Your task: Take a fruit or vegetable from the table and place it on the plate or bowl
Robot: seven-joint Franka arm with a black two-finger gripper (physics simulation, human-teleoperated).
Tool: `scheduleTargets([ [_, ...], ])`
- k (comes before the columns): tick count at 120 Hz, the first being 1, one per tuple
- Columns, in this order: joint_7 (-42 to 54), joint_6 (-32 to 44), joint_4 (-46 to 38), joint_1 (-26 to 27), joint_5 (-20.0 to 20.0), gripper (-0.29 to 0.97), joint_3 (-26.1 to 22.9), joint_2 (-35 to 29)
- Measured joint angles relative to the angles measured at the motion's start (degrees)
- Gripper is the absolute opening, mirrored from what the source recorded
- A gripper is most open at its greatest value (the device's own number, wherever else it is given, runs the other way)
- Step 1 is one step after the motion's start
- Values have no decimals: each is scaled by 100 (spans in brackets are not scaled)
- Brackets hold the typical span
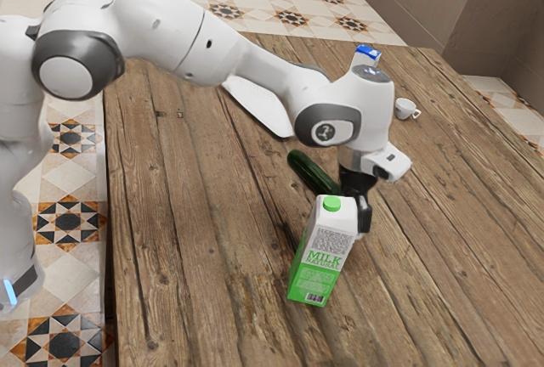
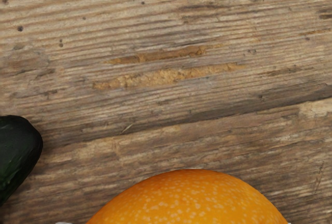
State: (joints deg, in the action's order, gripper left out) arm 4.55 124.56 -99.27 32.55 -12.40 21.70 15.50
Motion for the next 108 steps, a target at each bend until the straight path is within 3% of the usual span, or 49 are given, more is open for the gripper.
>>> scheduleTargets([
  [18, 25, -214, 632, -17, 79, 42, 195, -140],
  [40, 67, -657, 1282, -92, 148, 42, 1008, -33],
  [68, 154, -888, 1954, -1143, 176, 42, 1194, 284],
  [108, 239, -969, 2916, -2717, 162, 42, 1030, 1038],
])
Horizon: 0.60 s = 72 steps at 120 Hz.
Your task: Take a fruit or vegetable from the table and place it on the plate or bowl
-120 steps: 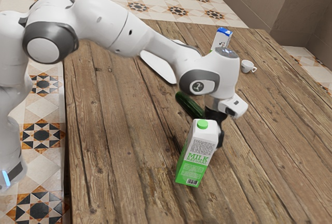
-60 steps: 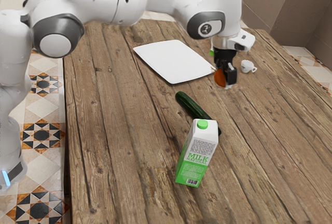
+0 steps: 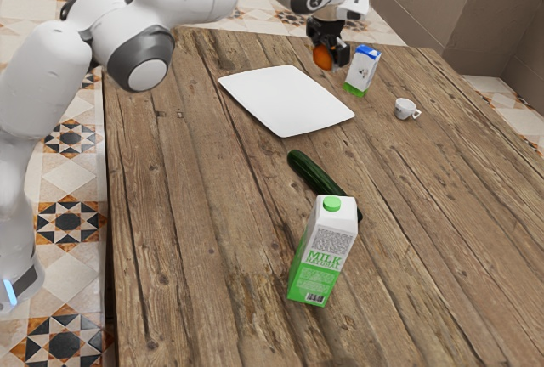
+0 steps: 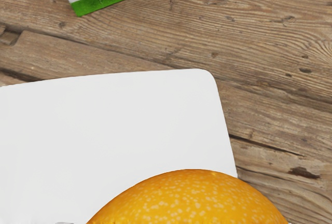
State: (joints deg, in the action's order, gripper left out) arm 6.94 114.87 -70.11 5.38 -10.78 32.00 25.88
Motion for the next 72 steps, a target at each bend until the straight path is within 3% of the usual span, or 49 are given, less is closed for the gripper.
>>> scheduleTargets([
  [11, 15, 8, 215, -699, 2, 41, -483, 244],
  [24, 31, 9, 360, -1097, 8, 41, -698, 416],
  [46, 53, 24, 390, -1226, 10, 42, -739, 495],
  [57, 73, 22, 384, -1230, -7, 54, -740, 501],
  [72, 104, 10, 390, -1200, -18, 62, -740, 495],
])
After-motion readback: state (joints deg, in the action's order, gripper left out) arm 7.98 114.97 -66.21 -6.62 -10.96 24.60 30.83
